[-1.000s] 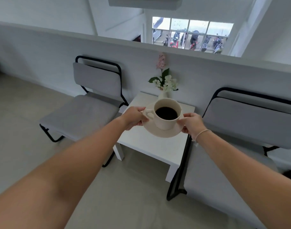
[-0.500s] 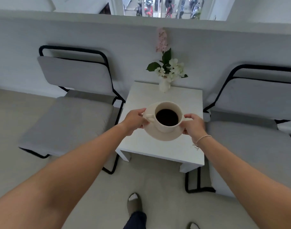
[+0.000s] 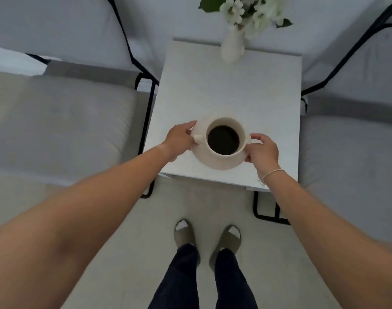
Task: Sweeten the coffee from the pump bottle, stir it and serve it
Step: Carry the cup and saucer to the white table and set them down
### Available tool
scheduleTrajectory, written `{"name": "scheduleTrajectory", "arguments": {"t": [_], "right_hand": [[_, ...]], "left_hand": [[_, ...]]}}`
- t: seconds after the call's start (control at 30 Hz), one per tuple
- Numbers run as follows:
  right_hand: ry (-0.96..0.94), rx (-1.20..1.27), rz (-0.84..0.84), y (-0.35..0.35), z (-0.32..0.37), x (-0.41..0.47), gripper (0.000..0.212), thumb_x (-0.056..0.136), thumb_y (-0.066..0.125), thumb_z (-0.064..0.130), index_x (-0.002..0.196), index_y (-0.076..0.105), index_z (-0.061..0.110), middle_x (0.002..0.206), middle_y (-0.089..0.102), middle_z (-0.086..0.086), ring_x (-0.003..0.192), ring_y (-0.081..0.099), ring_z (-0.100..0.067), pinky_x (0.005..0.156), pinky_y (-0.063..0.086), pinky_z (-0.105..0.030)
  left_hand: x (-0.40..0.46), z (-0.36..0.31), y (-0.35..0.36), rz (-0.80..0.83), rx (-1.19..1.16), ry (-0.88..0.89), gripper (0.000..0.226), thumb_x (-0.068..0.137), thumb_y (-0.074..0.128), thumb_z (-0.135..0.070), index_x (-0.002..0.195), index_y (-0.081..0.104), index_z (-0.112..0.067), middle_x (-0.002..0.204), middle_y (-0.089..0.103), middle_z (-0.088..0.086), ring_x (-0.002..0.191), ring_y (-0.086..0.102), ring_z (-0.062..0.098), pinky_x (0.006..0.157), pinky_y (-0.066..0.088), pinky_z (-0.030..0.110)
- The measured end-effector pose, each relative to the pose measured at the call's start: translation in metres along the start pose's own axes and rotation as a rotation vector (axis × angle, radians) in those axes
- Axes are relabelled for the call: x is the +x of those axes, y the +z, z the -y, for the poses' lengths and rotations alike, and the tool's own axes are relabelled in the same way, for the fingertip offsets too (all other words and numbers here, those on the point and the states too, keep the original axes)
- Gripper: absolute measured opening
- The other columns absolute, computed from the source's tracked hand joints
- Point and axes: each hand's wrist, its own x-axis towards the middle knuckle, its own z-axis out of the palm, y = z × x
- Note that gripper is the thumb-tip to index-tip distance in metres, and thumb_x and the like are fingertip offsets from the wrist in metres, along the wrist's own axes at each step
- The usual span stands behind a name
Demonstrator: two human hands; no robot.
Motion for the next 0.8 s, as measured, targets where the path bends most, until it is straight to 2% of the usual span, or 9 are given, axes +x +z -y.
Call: {"name": "scheduleTrajectory", "arguments": {"t": [0.23, 0.37, 0.47, 0.53, 0.6, 0.67, 0.8], "right_hand": [[0.053, -0.037, -0.001, 0.019, -0.059, 0.066, 0.027, 0.079, 0.059, 0.002, 0.098, 0.059, 0.021, 0.097, 0.065, -0.009, 0.079, 0.061, -0.021, 0.049, 0.049, -0.019], [0.068, -0.063, -0.005, 0.027, -0.085, 0.093, 0.030, 0.079, 0.058, 0.001, 0.102, 0.060, 0.020, 0.098, 0.065, -0.008, 0.084, 0.063, -0.022, 0.056, 0.053, -0.024], [0.069, -0.087, -0.015, 0.033, -0.099, 0.105, 0.032, 0.079, 0.058, 0.002, 0.108, 0.062, 0.016, 0.097, 0.065, -0.009, 0.082, 0.061, -0.022, 0.055, 0.050, -0.024], [0.067, -0.099, -0.030, 0.037, -0.106, 0.112, 0.033, 0.079, 0.059, 0.003, 0.109, 0.063, 0.015, 0.099, 0.065, -0.009, 0.082, 0.061, -0.022, 0.057, 0.051, -0.025], [0.060, -0.117, -0.048, 0.041, -0.112, 0.116, 0.032, 0.079, 0.060, 0.004, 0.109, 0.063, 0.015, 0.101, 0.066, -0.008, 0.082, 0.061, -0.021, 0.062, 0.055, -0.029], [0.053, -0.123, -0.066, 0.045, -0.118, 0.119, 0.030, 0.080, 0.061, 0.005, 0.108, 0.063, 0.014, 0.102, 0.067, -0.009, 0.084, 0.062, -0.021, 0.074, 0.058, -0.036], [0.046, -0.098, -0.100, 0.050, -0.127, 0.120, 0.027, 0.079, 0.063, 0.006, 0.105, 0.064, 0.015, 0.093, 0.064, -0.005, 0.086, 0.062, -0.021, 0.084, 0.057, -0.042]], "left_hand": [[0.067, 0.057, 0.027, -0.037, 0.022, -0.033, 0.050, 0.083, 0.055, 0.002, 0.128, 0.055, -0.020, 0.105, 0.062, 0.017, 0.096, 0.057, 0.027, 0.088, 0.051, 0.042], [0.091, 0.081, 0.040, -0.061, 0.034, -0.047, 0.051, 0.083, 0.056, 0.001, 0.131, 0.053, -0.017, 0.096, 0.060, 0.009, 0.089, 0.056, 0.021, 0.075, 0.051, 0.030], [0.105, 0.093, 0.045, -0.078, 0.074, -0.043, 0.052, 0.084, 0.054, -0.001, 0.133, 0.050, -0.018, 0.086, 0.056, 0.002, 0.085, 0.053, 0.019, 0.075, 0.047, 0.028], [0.112, 0.100, 0.047, -0.080, 0.103, -0.037, 0.052, 0.084, 0.055, -0.003, 0.133, 0.050, -0.019, 0.087, 0.055, 0.003, 0.086, 0.052, 0.019, 0.078, 0.046, 0.029], [0.117, 0.106, 0.047, -0.085, 0.124, -0.020, 0.049, 0.084, 0.055, -0.004, 0.130, 0.052, -0.020, 0.084, 0.055, 0.001, 0.086, 0.051, 0.019, 0.081, 0.047, 0.031], [0.121, 0.109, 0.046, -0.095, 0.114, 0.001, 0.045, 0.083, 0.055, -0.004, 0.125, 0.058, -0.020, 0.079, 0.055, -0.004, 0.087, 0.052, 0.019, 0.083, 0.047, 0.032], [0.126, 0.111, 0.045, -0.097, 0.127, 0.042, 0.039, 0.082, 0.054, -0.005, 0.117, 0.062, -0.020, 0.084, 0.058, -0.005, 0.087, 0.053, 0.018, 0.080, 0.046, 0.028]]}}
